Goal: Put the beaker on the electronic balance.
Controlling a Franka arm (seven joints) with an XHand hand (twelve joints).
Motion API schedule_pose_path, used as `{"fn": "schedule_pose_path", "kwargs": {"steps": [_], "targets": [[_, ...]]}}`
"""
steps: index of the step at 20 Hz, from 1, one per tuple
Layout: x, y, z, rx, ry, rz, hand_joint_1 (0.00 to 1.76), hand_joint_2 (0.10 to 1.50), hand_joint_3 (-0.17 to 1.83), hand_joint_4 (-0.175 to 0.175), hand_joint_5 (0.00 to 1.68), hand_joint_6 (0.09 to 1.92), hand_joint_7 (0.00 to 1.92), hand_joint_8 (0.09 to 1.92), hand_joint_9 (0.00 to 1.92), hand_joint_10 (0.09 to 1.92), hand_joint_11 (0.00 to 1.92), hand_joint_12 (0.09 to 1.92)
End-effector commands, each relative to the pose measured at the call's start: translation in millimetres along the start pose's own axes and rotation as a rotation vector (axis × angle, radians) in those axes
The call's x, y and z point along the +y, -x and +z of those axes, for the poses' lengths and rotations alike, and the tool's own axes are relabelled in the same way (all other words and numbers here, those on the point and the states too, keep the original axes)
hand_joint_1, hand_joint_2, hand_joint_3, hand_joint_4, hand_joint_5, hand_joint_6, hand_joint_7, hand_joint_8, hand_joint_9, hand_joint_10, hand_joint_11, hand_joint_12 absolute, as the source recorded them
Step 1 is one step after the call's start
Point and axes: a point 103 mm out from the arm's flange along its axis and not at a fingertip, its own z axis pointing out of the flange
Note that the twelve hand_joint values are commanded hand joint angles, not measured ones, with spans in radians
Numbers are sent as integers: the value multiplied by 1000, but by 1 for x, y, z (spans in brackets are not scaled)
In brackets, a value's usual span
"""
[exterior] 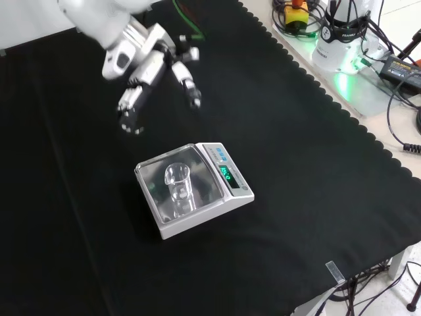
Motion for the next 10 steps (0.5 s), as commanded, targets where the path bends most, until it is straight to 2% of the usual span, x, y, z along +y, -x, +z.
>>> {"fn": "schedule_pose_path", "kwargs": {"steps": [1,3,6,8,10], "targets": [[-116,24,-91,252,180,-223,536,729,23,-122,217,87,60,853,3,928,0,1549],[-134,36,-105,285,219,-204,545,740,27,-120,252,87,97,877,17,961,13,1560],[-148,48,-125,265,284,-77,562,758,33,-117,322,87,169,892,66,981,74,1545],[-154,55,-136,274,349,-29,570,767,36,-116,352,87,198,894,89,981,99,1538],[-158,57,-141,278,385,2,574,771,37,-115,369,87,215,896,104,982,114,1535]]}}
